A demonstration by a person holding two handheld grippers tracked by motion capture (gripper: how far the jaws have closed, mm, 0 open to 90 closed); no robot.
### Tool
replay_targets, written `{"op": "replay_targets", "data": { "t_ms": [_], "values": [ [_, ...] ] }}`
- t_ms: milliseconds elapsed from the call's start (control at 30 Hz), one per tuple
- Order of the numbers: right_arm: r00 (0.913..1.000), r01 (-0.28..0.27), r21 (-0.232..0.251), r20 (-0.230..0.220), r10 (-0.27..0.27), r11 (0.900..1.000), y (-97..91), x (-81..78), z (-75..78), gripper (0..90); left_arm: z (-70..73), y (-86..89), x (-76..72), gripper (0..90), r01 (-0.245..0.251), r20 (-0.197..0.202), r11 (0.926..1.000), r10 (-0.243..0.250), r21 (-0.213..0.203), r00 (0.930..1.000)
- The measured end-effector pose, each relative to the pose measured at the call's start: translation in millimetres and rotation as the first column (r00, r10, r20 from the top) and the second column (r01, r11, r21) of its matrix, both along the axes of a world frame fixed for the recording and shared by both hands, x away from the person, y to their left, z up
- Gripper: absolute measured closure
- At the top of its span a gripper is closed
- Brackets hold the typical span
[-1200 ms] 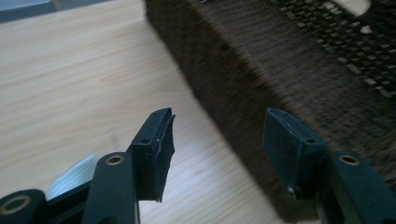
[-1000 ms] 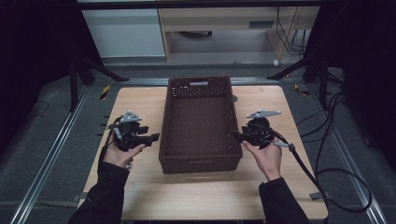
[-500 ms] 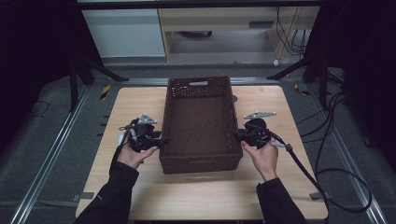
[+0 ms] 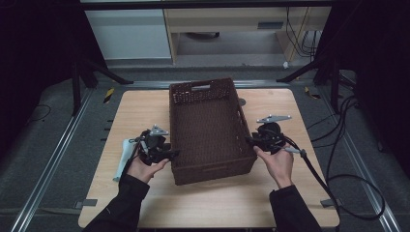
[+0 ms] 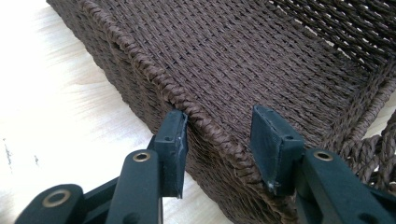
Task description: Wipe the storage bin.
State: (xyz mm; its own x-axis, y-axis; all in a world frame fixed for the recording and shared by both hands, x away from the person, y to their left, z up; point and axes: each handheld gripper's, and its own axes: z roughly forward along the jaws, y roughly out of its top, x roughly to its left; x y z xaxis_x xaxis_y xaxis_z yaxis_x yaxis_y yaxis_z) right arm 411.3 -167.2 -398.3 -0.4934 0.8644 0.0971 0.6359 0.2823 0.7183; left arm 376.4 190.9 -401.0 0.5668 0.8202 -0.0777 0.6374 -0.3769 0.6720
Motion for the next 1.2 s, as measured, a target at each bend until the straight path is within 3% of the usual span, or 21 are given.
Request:
{"op": "replay_targets", "data": {
  "t_ms": [133,200,267,333,400,500,667,867,1067,1200],
  "values": [
    [0.9997,0.010,-0.046,-0.020,-0.011,0.9989,3.6,-2.7,-4.8,72.9,0.5,-0.3,-0.4,54.9,0.001,-0.006,0.9999,-0.001,-0.013,1.0000],
    [0.9993,0.021,-0.035,-0.029,-0.022,0.9992,3.8,-1.6,-6.3,74.2,2.2,2.8,2.2,51.0,0.015,-0.012,0.9996,-0.015,-0.024,0.9998],
    [0.9989,0.028,-0.023,-0.037,-0.029,0.9993,3.0,0.3,-6.1,75.2,6.0,6.7,5.0,45.7,0.003,0.036,0.9997,-0.002,-0.024,0.9993],
    [0.9990,0.035,-0.026,-0.028,-0.036,0.9990,2.4,2.6,-6.9,76.3,10.5,9.6,8.2,44.8,-0.005,0.039,0.9993,0.007,-0.037,0.9992],
    [0.9988,0.042,-0.027,-0.024,-0.043,0.9987,1.4,5.8,-7.3,77.1,14.6,9.8,13.0,43.8,-0.010,0.066,0.9998,0.012,-0.017,0.9977],
    [0.9983,0.054,-0.023,-0.020,-0.054,0.9983,-0.7,10.8,-7.8,78.1,10.8,9.0,26.0,44.4,-0.013,0.064,0.9999,0.012,0.004,0.9979],
    [0.9983,0.057,-0.014,-0.002,-0.057,0.9983,-1.0,9.4,-8.2,73.3,-1.8,6.9,33.5,45.5,-0.001,0.058,0.9993,0.003,-0.038,0.9983],
    [0.9990,0.043,-0.003,-0.009,-0.043,0.9991,-4.1,-1.0,-0.2,67.2,1.2,4.9,28.8,51.1,-0.013,0.041,0.9993,0.015,-0.034,0.9991],
    [0.9983,0.056,-0.073,-0.014,-0.057,0.9958,-0.4,-5.4,-4.5,78.3,3.8,-1.0,19.4,54.5,-0.016,0.068,0.9999,0.016,0.002,0.9975],
    [0.9972,0.072,-0.062,-0.015,-0.073,0.9955,-2.4,-0.9,-5.7,80.7,4.6,-3.2,17.4,54.0,-0.005,0.063,0.9999,0.006,-0.011,0.9980]
  ]
}}
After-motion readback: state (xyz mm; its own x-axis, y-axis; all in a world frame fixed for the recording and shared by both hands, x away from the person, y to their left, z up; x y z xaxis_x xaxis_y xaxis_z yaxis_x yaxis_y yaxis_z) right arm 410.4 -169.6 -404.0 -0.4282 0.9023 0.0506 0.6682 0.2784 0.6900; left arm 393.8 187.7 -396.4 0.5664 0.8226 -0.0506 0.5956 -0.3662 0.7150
